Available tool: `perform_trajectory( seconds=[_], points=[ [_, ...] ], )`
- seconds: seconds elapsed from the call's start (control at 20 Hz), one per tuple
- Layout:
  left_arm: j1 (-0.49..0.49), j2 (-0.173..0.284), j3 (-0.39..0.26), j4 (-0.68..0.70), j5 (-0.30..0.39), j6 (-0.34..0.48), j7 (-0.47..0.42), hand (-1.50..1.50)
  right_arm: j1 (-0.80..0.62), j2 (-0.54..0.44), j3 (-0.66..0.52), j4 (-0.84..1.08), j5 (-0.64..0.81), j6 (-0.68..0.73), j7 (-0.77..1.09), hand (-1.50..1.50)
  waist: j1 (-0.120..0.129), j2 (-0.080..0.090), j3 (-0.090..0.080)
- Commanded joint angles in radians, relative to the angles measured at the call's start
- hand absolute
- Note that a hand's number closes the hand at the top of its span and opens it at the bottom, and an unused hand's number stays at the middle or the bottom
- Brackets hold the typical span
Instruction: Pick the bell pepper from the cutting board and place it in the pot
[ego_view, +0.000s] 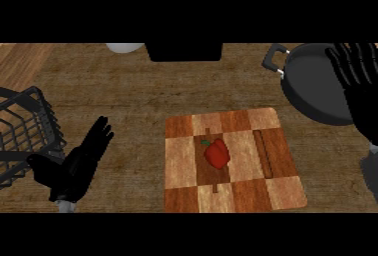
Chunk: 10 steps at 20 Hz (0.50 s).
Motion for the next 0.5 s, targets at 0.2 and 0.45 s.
perform_trajectory(
  seconds=[0.2,0.45],
  points=[
    [-0.074,0.079,-0.054,0.045,-0.098,-0.056,0.033,0.00,0.022,0.044,0.407,0.042,0.245,0.080,0.160,1.50,0.015,0.030,-0.048],
    [-0.074,0.059,-0.081,0.080,-0.102,-0.062,0.060,0.00,0.071,0.158,0.371,-0.021,0.594,-0.357,-0.059,-1.50,-0.042,0.016,-0.042]
  ],
)
